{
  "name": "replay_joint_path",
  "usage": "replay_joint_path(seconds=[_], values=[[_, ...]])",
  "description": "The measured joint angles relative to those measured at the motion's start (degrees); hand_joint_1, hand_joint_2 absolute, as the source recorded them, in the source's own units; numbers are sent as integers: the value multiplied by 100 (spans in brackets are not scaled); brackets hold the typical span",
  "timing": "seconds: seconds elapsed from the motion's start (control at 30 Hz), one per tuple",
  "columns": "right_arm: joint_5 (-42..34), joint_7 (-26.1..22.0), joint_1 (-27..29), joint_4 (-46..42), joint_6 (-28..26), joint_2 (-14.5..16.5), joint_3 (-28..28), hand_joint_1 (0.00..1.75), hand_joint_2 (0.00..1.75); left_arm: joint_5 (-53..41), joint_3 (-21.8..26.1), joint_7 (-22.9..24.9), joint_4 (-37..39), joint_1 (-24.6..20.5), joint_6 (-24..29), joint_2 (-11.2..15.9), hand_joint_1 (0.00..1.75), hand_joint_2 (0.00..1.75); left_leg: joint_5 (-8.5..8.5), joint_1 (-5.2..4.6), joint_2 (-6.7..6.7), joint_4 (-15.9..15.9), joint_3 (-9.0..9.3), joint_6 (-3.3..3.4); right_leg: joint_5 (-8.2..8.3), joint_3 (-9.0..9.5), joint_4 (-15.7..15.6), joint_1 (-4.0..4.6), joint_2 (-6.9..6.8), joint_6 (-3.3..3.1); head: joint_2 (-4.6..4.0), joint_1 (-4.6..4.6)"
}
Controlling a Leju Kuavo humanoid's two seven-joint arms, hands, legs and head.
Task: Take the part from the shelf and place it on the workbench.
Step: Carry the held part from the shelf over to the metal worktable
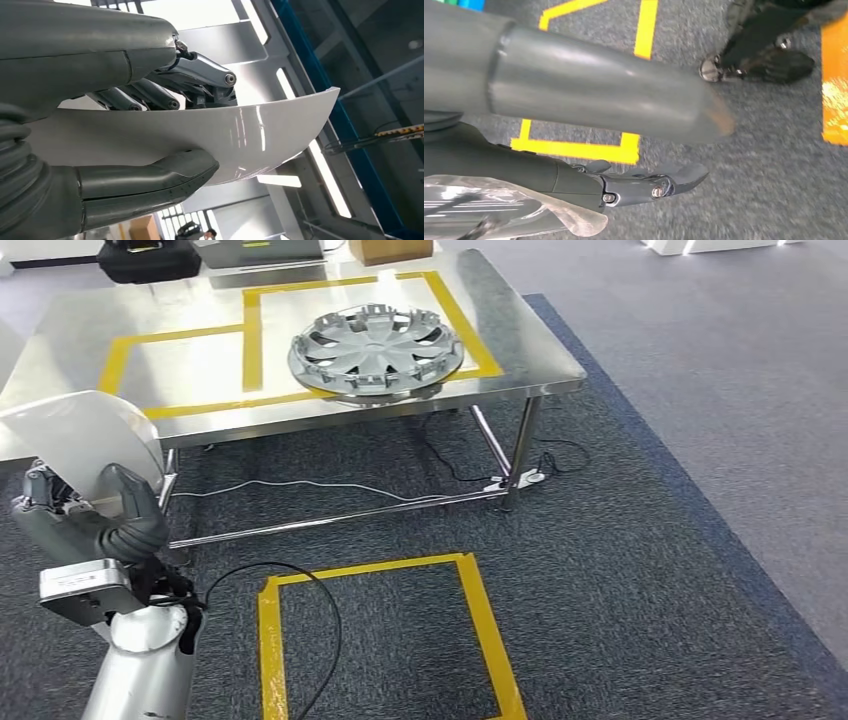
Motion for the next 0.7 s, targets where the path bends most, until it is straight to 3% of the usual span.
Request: replay_joint_path(seconds=[0.07, 0.1, 0.13, 0.2, 0.27, 0.33, 0.4, 0.47, 0.53, 0.6, 0.63, 0.67, 0.7], values=[[-1, 7, 13, 0, -2, 0, -2, 0, 0, -16, -4, 10, -10, 7, 1, 5, 175, 175, -300, 34, 128, 729, -351, -43, -22, 21, 2, 13, -136, -26, 0, -15], [-1, 8, 15, 0, -2, 0, -2, 0, 0, -29, -5, 21, -14, 16, 1, 9, 175, 175, -330, 49, 143, 929, -453, -55, -33, 30, 3, 17, -202, -28, 0, -16], [-1, 8, 13, 0, -2, 0, -3, 0, 0, -42, -5, 32, -21, 22, 1, 13, 175, 175, -255, 59, 154, 924, -456, -61, -47, 42, 5, 18, -265, -24, 0, -16], [2, 4, 10, 1, 1, 2, -2, 0, 0, -60, -6, 42, -45, 24, 1, 19, 175, 175, 139, 59, 243, 285, -136, -39, -81, 91, 5, 21, -381, 1, 0, -17], [4, -5, 6, 2, 4, 4, -1, 0, 0, -68, -11, 41, -76, 15, 1, 21, 175, 175, 371, 8, 445, -415, 218, 15, -121, 131, 8, 45, -478, 47, 0, -14], [7, -11, -5, 2, 4, 4, -1, 0, 0, -80, -16, 39, -97, 10, 1, 22, 175, 175, 360, -41, 514, -618, 298, 69, -144, 149, 1, 69, -571, 104, 0, -8], [10, -15, -25, 1, 4, 4, -1, 0, 0, -103, -17, 40, -119, 16, 1, 24, 175, 175, 380, -26, 408, -658, 292, 130, -171, 171, -15, 67, -631, 168, 0, -4], [12, -19, -41, 0, 4, 3, -1, 0, 0, -124, -24, 48, -138, 12, 1, 21, 175, 175, 407, 10, 316, -708, 316, 197, -329, 75, 193, 58, -450, 223, 0, 14], [14, -21, -37, 1, 5, 4, -1, 0, 0, -134, -37, 68, -143, 13, -1, 14, 175, 175, 412, 23, 226, -722, 321, 239, -660, -275, 873, 52, -193, 245, 0, 36], [15, -20, -13, 2, 4, 4, -1, 0, 0, -138, -44, 81, -142, 34, -3, 10, 175, 175, 408, 15, 115, -717, 317, 253, -864, -658, 1555, 51, -119, 249, 0, 40], [18, -19, -2, 2, -4, 3, -2, 0, 0, -135, -47, 82, -141, 42, -5, 10, 175, 175, 405, 12, 62, -713, 320, 254, -802, -731, 1627, 51, -111, 247, 0, 42], [21, -19, 3, 2, -19, 3, -2, 0, 0, -131, -51, 82, -141, 48, -7, 10, 175, 175, 400, 13, 13, -705, 325, 253, -627, -689, 1462, 50, -107, 240, 0, 43], [27, -19, 0, 1, -38, 2, -3, 0, 0, -125, -57, 82, -141, 50, -9, 10, 175, 175, 391, 16, -25, -693, 333, 246, -383, -552, 1106, 48, -100, 231, 0, 43]])
